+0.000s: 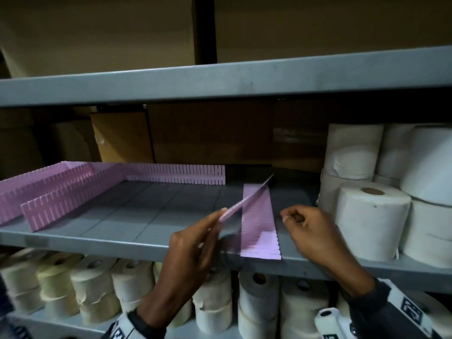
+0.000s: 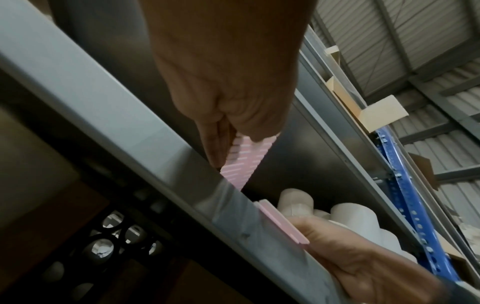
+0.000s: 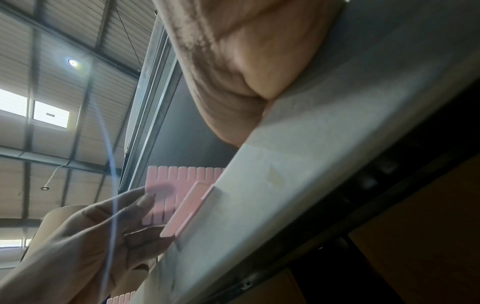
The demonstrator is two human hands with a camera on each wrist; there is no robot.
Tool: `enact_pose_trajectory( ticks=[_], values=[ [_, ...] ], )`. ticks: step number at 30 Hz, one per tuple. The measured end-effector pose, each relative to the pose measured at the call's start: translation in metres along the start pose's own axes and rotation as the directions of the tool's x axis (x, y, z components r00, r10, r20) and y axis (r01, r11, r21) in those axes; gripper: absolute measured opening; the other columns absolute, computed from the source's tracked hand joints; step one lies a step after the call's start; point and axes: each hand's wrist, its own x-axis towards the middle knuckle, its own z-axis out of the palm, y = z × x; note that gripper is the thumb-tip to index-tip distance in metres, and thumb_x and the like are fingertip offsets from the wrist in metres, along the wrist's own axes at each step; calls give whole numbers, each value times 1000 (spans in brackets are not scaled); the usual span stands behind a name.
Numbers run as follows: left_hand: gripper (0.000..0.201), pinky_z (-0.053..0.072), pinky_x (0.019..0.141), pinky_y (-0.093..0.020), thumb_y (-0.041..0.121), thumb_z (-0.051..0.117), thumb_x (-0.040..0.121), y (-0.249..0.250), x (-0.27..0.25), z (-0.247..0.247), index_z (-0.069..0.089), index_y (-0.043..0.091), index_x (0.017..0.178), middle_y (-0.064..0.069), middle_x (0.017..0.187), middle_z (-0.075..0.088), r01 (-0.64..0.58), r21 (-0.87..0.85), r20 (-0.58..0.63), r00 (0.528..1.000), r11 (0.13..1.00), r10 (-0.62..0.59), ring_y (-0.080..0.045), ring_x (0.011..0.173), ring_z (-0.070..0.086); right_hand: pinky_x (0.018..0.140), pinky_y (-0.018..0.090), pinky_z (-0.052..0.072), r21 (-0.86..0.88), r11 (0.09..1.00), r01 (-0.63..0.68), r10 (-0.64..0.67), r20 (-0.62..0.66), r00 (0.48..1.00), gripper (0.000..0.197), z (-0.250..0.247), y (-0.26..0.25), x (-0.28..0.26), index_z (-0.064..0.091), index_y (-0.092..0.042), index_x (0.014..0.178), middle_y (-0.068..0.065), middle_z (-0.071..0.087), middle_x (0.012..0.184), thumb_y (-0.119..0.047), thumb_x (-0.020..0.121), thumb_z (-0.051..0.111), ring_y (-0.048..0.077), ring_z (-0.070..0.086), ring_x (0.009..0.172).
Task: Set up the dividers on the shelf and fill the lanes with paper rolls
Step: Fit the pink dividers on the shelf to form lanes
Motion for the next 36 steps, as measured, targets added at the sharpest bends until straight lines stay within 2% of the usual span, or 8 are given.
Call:
enact_pose_trajectory(
  ticks=[6,12,19,24,29,31,33,36],
  values=[
    [28,64,75,-35,13,54,100,-12,-6,-30,64,19,126,6,94,78,165,-240,-312,920,957,-237,-13,82,77,81,31,50,14,998,-54,54,23,998,10,1,-6,4,71,-21,96,-4,72,89,-25,92,62,16,66,85],
    [26,63,72,-28,18,55,97,-13,-6,-77,66,23,120,-2,96,79,230,-465,-343,844,855,-413,-24,77,77,66,27,47,180,981,-70,62,52,997,18,-2,-28,18,56,-38,114,-14,66,94,-32,97,57,10,64,82],
    [29,64,74,-30,24,50,99,-29,-12,-140,65,20,123,-12,99,77,270,-512,-309,828,815,-468,-30,83,77,65,22,46,201,977,68,-86,79,993,14,10,-79,43,64,-41,102,-22,68,92,-30,96,58,1,64,81],
    [31,61,76,-22,20,48,100,-52,-20,-186,66,40,114,9,99,78,320,-390,-330,827,864,-456,-19,88,76,61,22,46,203,972,121,-151,141,978,6,41,-128,75,67,-28,94,-10,69,75,-26,95,61,0,65,64],
    [33,62,73,-36,19,51,101,-68,-33,-224,64,46,114,13,93,76,349,-187,-404,825,918,-396,-16,82,73,67,36,55,159,969,189,-214,162,963,9,82,-175,106,62,-28,88,1,68,82,-25,97,59,19,66,73],
    [29,60,77,-28,22,53,98,-72,-37,-236,63,34,123,1,100,74,339,-139,-436,823,931,-364,-21,86,72,69,37,56,170,973,156,-187,186,965,8,100,-190,116,61,-26,104,2,67,87,-29,97,57,19,66,76],
    [30,57,75,-15,19,56,98,-70,-38,-246,62,34,122,-8,101,70,325,-86,-459,826,942,-327,-10,82,71,64,35,54,212,968,132,-174,192,966,14,115,-201,126,58,-25,111,3,66,85,-28,98,57,20,65,73],
    [33,52,68,-4,9,60,97,-68,-39,-258,61,33,119,9,95,68,318,-23,-477,830,948,-290,7,75,69,62,32,54,252,958,134,-194,232,953,16,137,-215,139,60,-27,89,4,65,79,-18,100,51,18,63,68]
  ],
)
